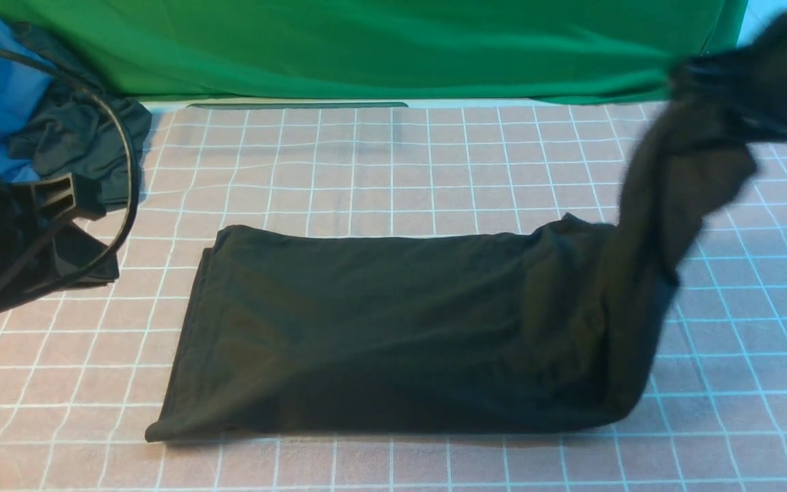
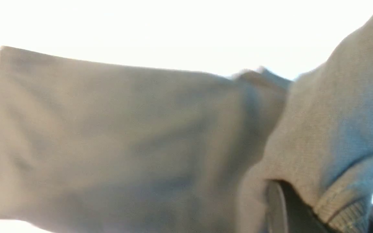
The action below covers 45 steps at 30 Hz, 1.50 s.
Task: Fold a long-sleeved shirt over a pink coffee tablecloth.
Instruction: 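Fold the right end of the dark garment over onto its left end with the right gripper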
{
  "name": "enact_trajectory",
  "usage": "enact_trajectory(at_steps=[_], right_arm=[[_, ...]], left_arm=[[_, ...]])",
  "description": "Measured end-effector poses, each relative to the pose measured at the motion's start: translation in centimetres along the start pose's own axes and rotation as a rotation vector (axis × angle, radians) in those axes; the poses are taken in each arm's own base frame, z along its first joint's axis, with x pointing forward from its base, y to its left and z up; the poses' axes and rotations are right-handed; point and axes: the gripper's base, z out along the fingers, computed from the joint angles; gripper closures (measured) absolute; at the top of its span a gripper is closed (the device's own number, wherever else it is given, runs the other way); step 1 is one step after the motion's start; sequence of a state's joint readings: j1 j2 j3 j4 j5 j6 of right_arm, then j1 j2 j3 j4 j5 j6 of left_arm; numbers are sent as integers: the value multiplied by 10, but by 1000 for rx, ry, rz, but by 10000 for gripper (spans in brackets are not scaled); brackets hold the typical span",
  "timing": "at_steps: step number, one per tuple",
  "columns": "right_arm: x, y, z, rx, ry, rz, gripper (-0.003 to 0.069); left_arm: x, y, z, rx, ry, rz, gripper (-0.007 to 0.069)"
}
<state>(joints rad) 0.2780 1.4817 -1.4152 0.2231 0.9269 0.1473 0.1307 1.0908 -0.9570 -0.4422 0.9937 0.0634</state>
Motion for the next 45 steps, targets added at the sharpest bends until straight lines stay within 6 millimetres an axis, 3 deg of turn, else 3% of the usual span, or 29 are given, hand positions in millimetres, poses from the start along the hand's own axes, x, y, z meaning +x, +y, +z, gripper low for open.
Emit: enact_trajectory(at_steps=[5, 6, 7, 13, 18, 26, 38, 41, 44, 45], right_arm=[[8, 46, 22, -105, -14, -3, 537], [9, 48, 24, -109, -12, 0, 537], [13, 63, 36, -146, -1, 0, 537], [25, 101, 56, -282, 0, 45, 537], [30, 119, 66, -345, -16, 75, 537], [50, 153, 107, -436, 16, 199, 537], [81, 182, 165, -435, -29, 233, 508], [90, 189, 173, -440, -46, 236, 447], [94, 194, 177, -445, -52, 239, 319], [95, 194, 177, -446, -51, 241, 241]], left_arm=[[0, -1, 0, 15, -1, 4, 610], [0, -1, 0, 15, -1, 6, 610], [0, -2, 0, 22, -2, 10, 610], [0, -3, 0, 30, -2, 10, 610], [0, -3, 0, 30, -5, 11, 610], [-1, -3, 0, 31, -16, 18, 610], [-2, -3, 0, 31, -20, 23, 610], [-2, -3, 0, 31, -20, 23, 610], [-2, -3, 0, 31, -20, 23, 610], [-2, -3, 0, 31, -20, 25, 610]])
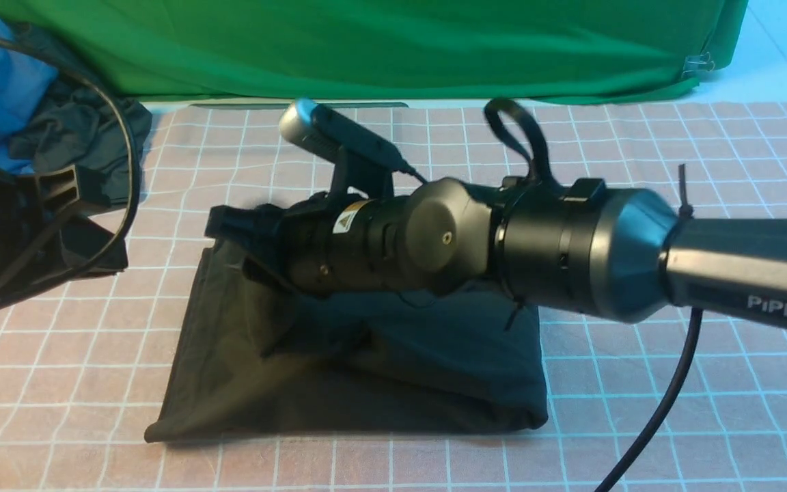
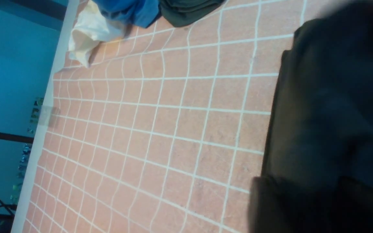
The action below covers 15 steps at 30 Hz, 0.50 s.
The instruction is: Fold a long-sleeved shirt over a pink coffee tablecloth.
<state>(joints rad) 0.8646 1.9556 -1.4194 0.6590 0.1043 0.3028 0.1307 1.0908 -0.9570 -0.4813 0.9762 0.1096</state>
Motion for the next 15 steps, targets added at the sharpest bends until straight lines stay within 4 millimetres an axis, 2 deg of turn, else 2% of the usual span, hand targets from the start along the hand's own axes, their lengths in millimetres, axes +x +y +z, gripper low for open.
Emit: enact_trajectory(at_steps=[1, 2, 4, 6, 9, 12, 13, 14, 15], right_arm=[[0, 0, 0, 1, 2, 0, 230], [1, 0, 0, 4, 11, -2, 166], [3, -2, -1, 15, 45, -28, 114], [0, -4, -6, 26, 89, -86, 108], [-9, -4, -21, 30, 144, -191, 151], [-37, -10, -50, 46, 170, -346, 335], [-43, -12, -57, 54, 173, -374, 370], [-58, -18, -77, 84, 187, -440, 519], [-62, -21, -80, 96, 184, -449, 531]], left_arm=[[0, 0, 0, 0, 0, 0, 610], [0, 0, 0, 0, 0, 0, 610], [0, 0, 0, 0, 0, 0, 610], [0, 0, 0, 0, 0, 0, 610], [0, 0, 0, 0, 0, 0, 610], [0, 0, 0, 3, 0, -4, 610], [0, 0, 0, 4, 0, -8, 610], [0, -1, 0, 16, -2, -20, 610], [0, -2, 0, 19, -2, -21, 610]])
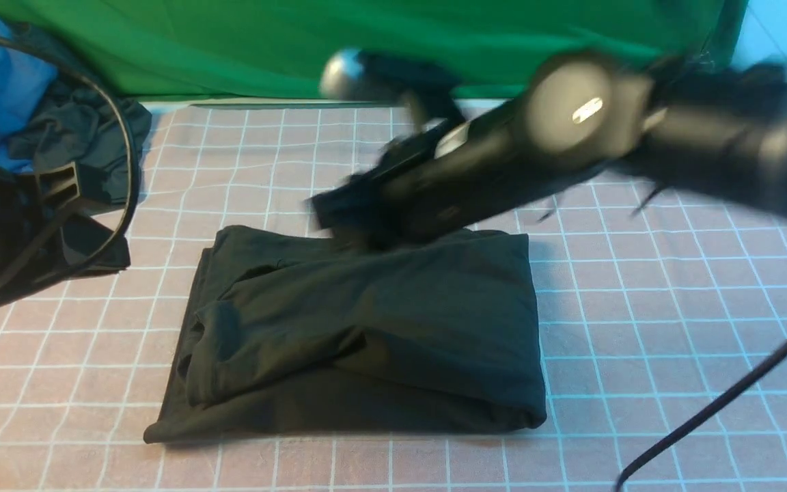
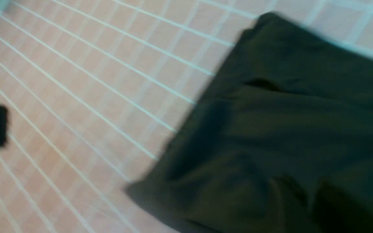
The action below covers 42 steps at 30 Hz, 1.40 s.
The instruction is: Fold a long-sleeved shirt over a pink coffee tablecloth.
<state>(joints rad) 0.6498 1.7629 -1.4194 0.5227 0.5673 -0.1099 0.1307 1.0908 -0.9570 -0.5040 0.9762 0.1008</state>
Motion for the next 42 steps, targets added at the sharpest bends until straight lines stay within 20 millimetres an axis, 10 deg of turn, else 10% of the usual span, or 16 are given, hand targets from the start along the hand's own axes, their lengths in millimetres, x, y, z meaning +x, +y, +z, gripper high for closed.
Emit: enact_trajectory(at_steps=[11, 22, 30, 42], right_arm=[[-12, -79, -120, 215, 100, -22, 619], [-5, -82, -126, 207, 182, -78, 619], [-3, -82, -126, 208, 198, -80, 619], [-5, -82, -126, 211, 180, -106, 619]], left_arm=[[-2, -33, 59, 175, 131, 27, 610], [-6, -108, 155, 162, 289, 137, 610], [32, -75, 210, 34, 462, 108, 610], [66, -52, 201, 18, 420, 48, 610]])
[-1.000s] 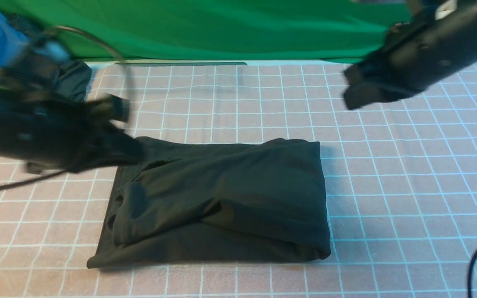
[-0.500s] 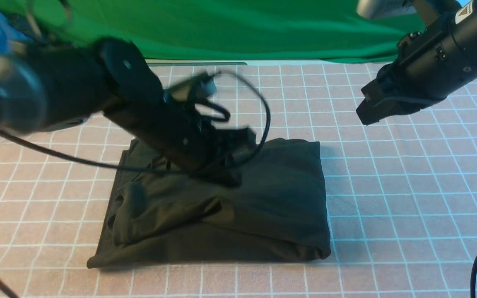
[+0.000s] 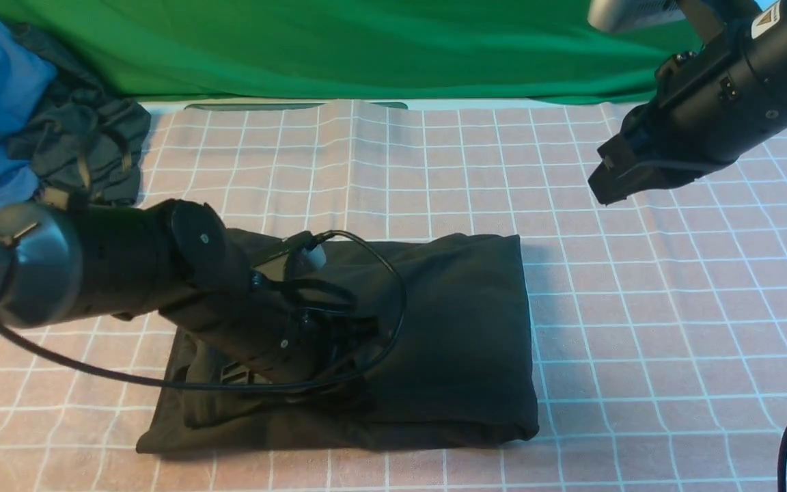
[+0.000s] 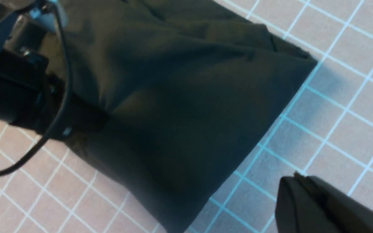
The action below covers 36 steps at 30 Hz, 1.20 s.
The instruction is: Fold a long-sleeved shirt over a pink coffee tablecloth.
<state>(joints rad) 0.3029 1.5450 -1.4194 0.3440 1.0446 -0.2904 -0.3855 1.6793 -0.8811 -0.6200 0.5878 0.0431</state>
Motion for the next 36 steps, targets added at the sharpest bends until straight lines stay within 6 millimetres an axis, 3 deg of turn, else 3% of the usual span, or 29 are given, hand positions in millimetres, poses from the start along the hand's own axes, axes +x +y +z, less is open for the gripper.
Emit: enact_trajectory(at_steps=[9, 15, 20, 24, 28, 33, 36], right_arm=[[5, 12, 2, -32, 66, -31, 619], [8, 38, 14, -81, 121, -101, 619], [13, 51, 47, -114, 253, -141, 619], [16, 53, 68, -119, 308, -147, 619], [17, 51, 78, -115, 335, -127, 619], [18, 56, 79, -118, 340, -131, 620], [18, 61, 80, -120, 343, -147, 620]], left_arm=[[5, -14, -51, 39, -144, 62, 610], [5, -5, -40, -33, -101, 25, 610], [19, 13, -15, -93, -8, -56, 610], [25, 17, -12, -95, -9, -84, 610], [28, 15, -22, -82, -29, -74, 610], [28, 3, -56, -27, -124, -49, 610], [26, 3, -66, -16, -162, -76, 610]])
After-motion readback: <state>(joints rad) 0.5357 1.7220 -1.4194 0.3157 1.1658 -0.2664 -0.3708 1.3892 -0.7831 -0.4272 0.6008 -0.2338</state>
